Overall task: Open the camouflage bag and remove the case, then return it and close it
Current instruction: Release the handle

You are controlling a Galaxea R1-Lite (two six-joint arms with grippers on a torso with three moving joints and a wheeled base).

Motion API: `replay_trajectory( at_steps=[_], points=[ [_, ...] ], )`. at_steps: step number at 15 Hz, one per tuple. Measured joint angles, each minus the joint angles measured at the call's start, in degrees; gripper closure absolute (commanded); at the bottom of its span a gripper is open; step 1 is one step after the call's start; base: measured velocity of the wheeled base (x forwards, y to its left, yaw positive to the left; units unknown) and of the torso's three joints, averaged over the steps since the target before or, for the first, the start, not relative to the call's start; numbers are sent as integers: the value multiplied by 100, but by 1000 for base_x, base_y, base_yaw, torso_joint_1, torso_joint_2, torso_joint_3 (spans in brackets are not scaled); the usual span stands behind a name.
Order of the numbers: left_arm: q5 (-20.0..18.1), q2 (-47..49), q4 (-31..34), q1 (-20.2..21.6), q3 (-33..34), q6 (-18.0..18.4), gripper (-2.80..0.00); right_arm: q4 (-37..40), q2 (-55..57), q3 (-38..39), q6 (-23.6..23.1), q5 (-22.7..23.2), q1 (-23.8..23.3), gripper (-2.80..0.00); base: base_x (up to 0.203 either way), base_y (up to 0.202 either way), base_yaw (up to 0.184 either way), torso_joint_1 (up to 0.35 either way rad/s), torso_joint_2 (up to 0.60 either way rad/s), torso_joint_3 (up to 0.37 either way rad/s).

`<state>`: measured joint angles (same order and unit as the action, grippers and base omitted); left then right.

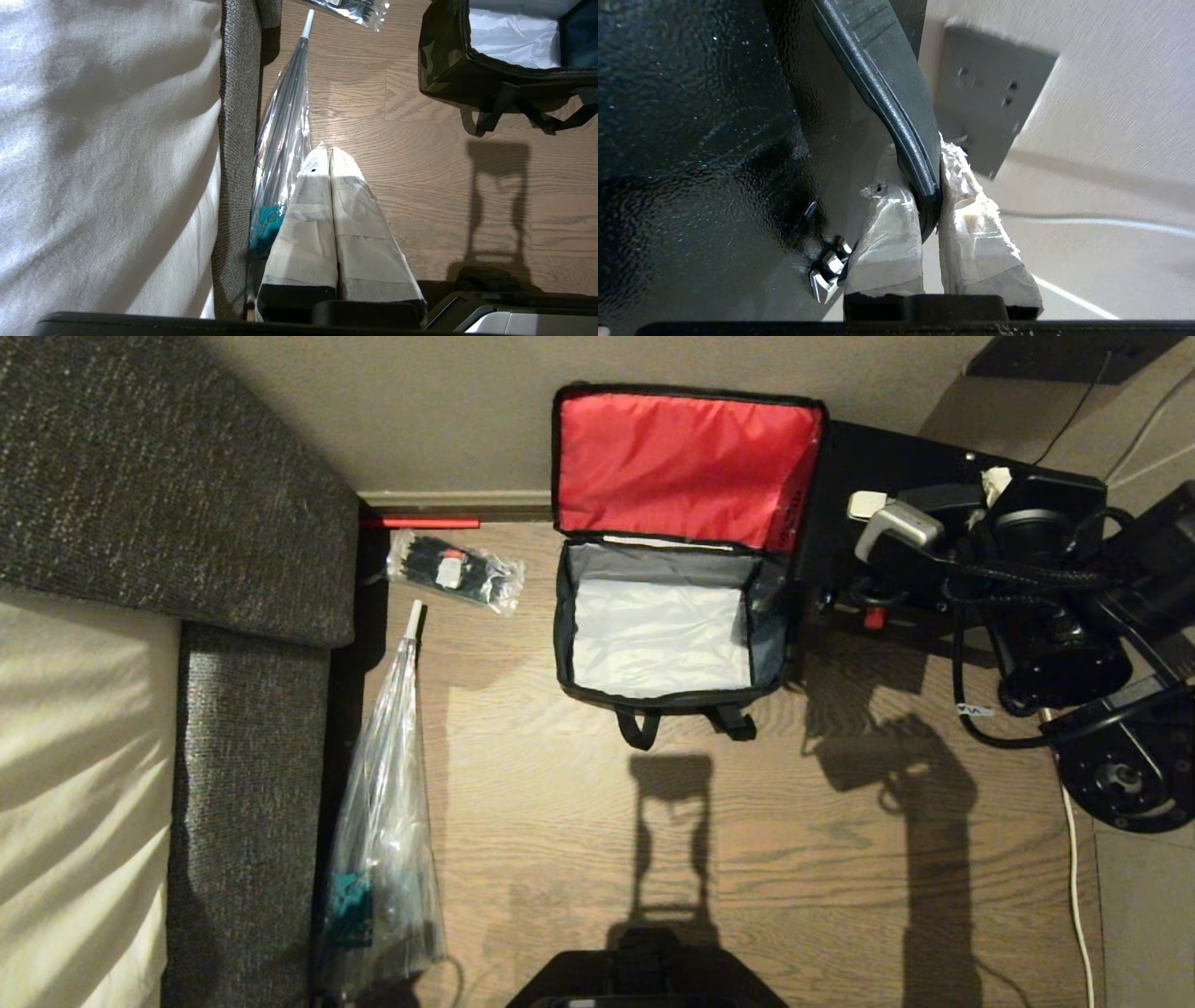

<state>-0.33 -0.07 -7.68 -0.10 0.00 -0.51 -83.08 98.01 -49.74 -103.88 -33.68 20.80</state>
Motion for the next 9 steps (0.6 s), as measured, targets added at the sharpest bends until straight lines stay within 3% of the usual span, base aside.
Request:
replay_trajectory(
  at_steps=[9],
  points=[
    [4, 0, -2, 0, 0, 2, 0, 15, -139, 191, 49, 122, -539, 0, 0, 0, 0, 0, 0, 0]
  ],
)
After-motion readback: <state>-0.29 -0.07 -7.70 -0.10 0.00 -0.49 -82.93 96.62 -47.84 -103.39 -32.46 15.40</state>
